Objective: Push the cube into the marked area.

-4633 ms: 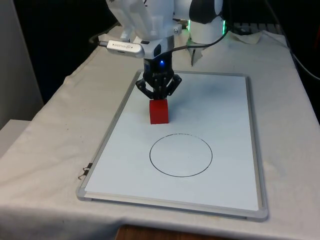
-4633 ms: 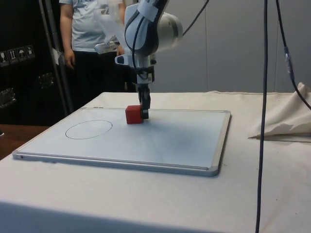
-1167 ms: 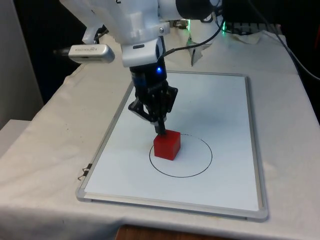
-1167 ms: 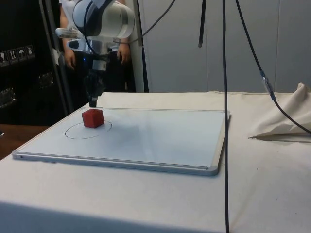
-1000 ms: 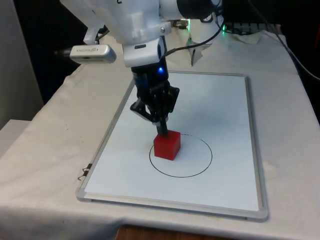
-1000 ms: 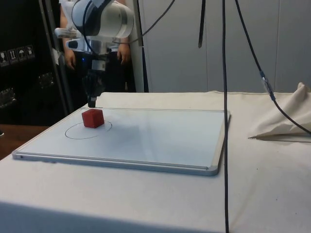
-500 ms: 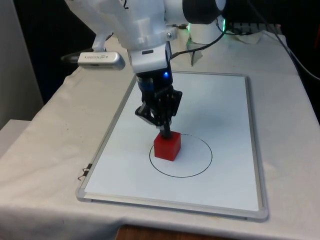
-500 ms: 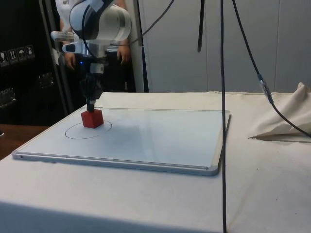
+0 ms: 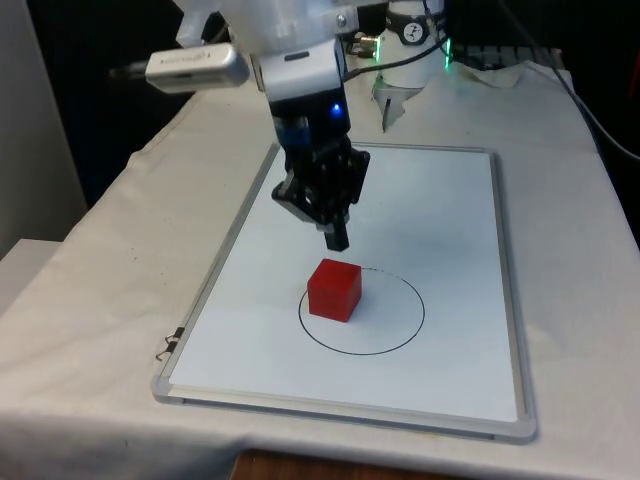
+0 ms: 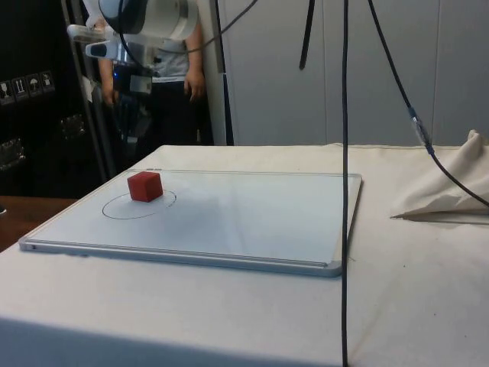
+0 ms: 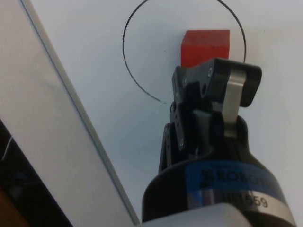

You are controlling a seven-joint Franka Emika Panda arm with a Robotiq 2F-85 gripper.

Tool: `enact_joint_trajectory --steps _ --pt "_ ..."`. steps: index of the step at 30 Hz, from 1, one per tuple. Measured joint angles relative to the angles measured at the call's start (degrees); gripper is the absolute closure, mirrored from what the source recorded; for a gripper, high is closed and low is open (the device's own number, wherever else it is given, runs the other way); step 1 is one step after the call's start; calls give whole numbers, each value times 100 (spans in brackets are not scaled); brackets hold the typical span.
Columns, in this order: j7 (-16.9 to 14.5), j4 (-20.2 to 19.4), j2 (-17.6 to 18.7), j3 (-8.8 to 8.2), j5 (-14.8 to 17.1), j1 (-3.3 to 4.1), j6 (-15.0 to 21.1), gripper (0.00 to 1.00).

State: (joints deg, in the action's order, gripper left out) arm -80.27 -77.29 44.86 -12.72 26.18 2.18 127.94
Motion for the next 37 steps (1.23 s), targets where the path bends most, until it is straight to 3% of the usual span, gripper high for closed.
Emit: enact_joint_trajectory --steps 7,23,37 --pt "103 -92 -292 -29 0 0 -218 100" --pt "676 -212 -888 -69 0 6 -527 100" --pt "1117 -212 -1117 -80 -6 6 -561 100"
